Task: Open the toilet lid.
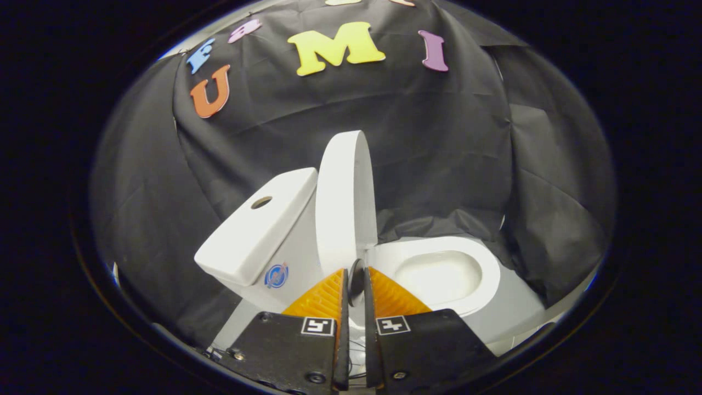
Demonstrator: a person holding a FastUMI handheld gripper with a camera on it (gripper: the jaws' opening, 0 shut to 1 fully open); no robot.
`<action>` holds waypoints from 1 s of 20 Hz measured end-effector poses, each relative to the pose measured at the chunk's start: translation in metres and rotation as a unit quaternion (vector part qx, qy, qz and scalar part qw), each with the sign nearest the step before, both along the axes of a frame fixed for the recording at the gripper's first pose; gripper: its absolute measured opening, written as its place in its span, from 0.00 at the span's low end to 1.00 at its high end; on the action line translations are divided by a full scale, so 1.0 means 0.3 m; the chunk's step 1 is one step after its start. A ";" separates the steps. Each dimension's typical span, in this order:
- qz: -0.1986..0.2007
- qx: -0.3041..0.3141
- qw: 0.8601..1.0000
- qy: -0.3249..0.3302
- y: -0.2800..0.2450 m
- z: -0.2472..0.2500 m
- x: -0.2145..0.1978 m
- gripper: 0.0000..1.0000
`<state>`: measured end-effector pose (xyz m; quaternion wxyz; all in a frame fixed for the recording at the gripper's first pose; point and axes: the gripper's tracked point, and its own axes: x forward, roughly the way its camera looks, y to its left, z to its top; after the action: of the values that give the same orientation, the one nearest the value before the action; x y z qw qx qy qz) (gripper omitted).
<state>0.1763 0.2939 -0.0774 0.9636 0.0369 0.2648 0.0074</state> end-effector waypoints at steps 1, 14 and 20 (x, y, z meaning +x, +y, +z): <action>0.003 -0.003 1.000 -0.001 0.017 -0.002 0.004 0.15; 0.041 -0.036 0.998 0.006 0.202 -0.046 0.017 0.19; 0.057 -0.052 0.997 0.012 0.250 -0.048 0.015 0.19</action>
<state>0.1810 0.3690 -0.0917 0.9589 -0.0278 0.2784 0.0478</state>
